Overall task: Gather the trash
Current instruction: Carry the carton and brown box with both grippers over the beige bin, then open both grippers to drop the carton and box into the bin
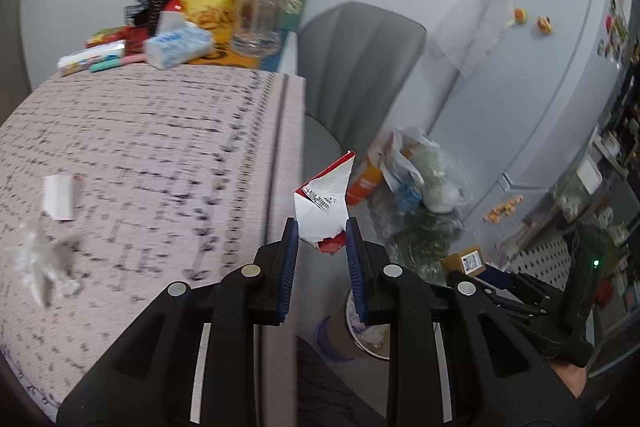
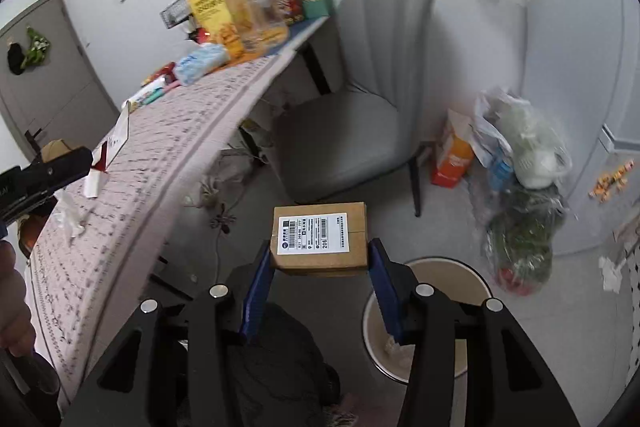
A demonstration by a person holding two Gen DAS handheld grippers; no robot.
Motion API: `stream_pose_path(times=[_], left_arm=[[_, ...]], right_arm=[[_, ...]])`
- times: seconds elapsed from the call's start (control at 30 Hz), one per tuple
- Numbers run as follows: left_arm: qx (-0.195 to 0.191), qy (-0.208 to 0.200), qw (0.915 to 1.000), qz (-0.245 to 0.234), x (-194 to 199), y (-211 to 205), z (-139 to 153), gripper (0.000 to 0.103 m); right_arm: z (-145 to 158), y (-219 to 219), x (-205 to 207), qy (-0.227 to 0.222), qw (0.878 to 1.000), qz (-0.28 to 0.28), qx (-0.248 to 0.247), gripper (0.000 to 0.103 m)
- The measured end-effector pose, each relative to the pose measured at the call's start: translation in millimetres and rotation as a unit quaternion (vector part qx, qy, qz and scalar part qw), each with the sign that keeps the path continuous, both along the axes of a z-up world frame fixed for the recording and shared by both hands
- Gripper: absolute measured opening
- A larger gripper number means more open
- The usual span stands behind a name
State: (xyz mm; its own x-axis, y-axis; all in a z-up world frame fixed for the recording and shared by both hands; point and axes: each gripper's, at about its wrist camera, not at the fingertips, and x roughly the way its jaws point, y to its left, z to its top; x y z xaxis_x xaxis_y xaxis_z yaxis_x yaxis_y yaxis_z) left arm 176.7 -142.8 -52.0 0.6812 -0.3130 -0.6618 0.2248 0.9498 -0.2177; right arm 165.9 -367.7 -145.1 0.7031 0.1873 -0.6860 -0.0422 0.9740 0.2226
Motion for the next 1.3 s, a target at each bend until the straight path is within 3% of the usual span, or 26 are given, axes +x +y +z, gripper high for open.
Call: stream_pose_path(times=[0.33,0.7,0.83,0.87,0.9,1.3], left_arm=[[0.025,0.034,0.9981,-0.045,24.6,-66.2,-24.9,0.024],[0.041,0.082,0.9936,-0.067,45.8,-104.4,-63.3,0.024],[0.042,0.095,0.9921,-0.07,50.3,-109.4,-72.8,0.024],[0.041,0.098,0.9918,-0.071,50.3,-111.0,-74.6,0.024],[0.041,0.102,0.9912,-0.075,51.1,-113.4,-77.2,0.024],[0.041,0.143,0.9803,-0.131,57.8,-167.3,-109.5,0.024]], right_arm=[[-34.3,-48.7,-0.3,0.024,0.999,-0.038,0.027,0.047],[-71.6,-82.5,7.5,0.048,0.995,-0.071,0.052,0.048],[-74.2,-92.0,12.1,0.033,0.995,-0.066,0.069,0.051],[-73.9,-94.8,12.1,0.03,0.995,-0.068,0.073,0.061],[-73.1,-98.6,11.8,0.025,0.994,-0.073,0.076,0.064],[-77.9,-150.4,-6.1,0.04,0.99,-0.118,0.06,0.065]])
